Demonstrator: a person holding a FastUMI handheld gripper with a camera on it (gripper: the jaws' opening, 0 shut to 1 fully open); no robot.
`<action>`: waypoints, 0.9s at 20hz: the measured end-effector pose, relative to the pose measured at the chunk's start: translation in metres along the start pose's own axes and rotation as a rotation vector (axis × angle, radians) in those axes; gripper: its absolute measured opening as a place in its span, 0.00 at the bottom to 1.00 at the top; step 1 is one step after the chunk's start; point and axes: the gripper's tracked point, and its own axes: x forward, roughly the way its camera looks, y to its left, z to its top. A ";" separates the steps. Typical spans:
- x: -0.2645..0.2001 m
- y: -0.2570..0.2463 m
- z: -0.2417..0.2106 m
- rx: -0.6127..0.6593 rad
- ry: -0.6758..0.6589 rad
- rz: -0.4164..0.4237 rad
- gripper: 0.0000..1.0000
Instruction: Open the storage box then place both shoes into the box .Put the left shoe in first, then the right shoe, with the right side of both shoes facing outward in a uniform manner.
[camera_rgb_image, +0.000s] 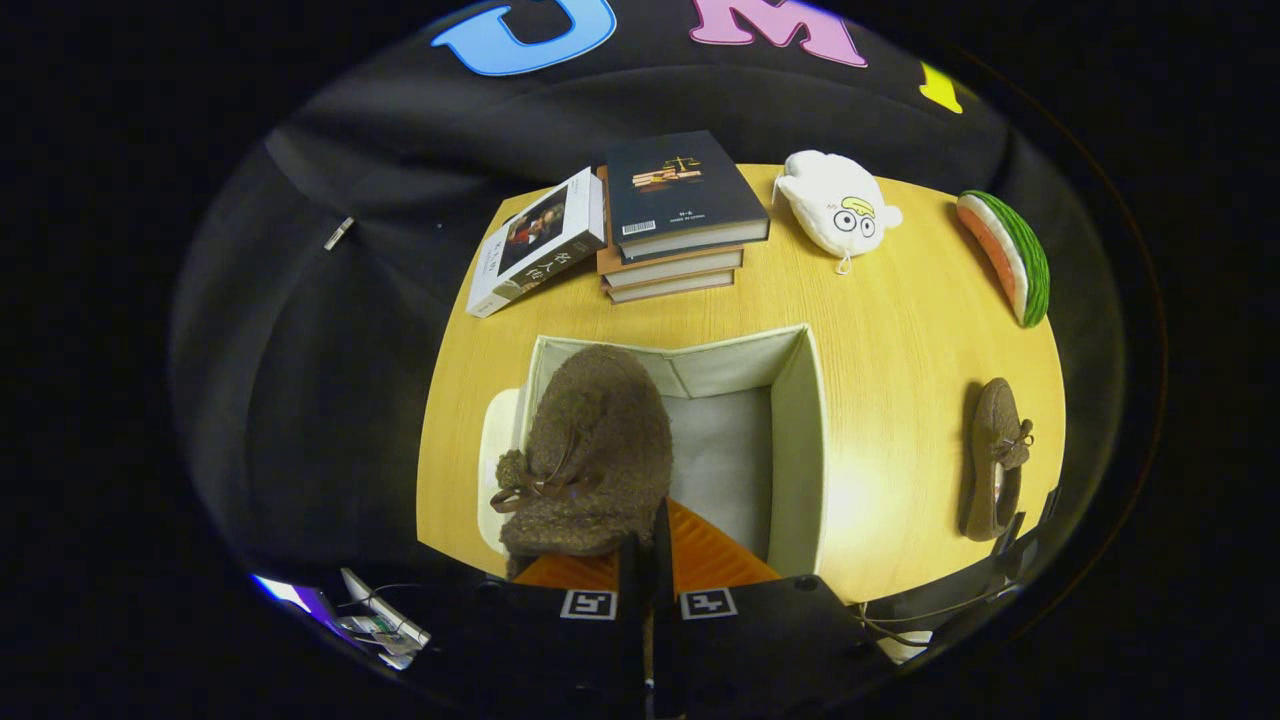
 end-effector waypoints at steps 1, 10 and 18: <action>0.003 0.000 0.001 -0.002 0.001 0.000 0.09; 0.005 0.015 -0.002 -0.008 0.004 0.087 0.48; -0.014 0.007 -0.001 -0.019 -0.013 0.131 0.97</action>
